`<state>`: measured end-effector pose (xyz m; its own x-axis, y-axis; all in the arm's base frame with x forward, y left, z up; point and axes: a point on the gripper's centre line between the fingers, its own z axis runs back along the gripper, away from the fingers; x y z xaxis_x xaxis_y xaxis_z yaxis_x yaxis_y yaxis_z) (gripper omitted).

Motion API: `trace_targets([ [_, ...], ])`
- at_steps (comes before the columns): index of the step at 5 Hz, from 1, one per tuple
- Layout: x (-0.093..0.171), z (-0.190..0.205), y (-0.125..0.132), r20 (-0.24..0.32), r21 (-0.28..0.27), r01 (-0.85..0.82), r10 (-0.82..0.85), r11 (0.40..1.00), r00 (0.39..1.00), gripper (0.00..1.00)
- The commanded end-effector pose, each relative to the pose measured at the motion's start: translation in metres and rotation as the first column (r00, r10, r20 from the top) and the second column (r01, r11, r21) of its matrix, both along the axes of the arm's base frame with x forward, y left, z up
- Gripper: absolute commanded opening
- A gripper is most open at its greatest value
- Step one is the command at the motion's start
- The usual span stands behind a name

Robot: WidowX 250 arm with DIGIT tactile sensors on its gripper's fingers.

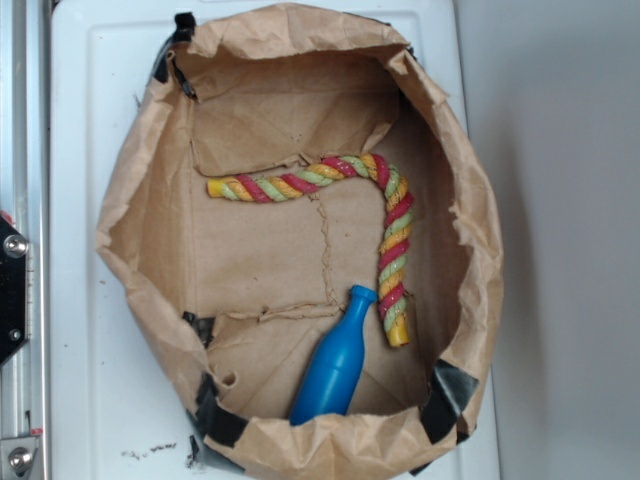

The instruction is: Grab the blue bottle.

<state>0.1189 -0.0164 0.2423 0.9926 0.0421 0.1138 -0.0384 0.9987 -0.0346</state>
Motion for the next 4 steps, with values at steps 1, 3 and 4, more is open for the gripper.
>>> trace_targets([
  [1,0.0,0.0,0.0,0.0,0.0,0.0,0.0,1.0,1.0,1.0],
  [3,0.056,-0.007,-0.013,-0.044,0.042,-0.157,0.158,0.987,0.986,1.0],
  [4,0.079,-0.012,-0.005,-0.031,0.007,-0.225,0.225,0.974,0.974,1.0],
])
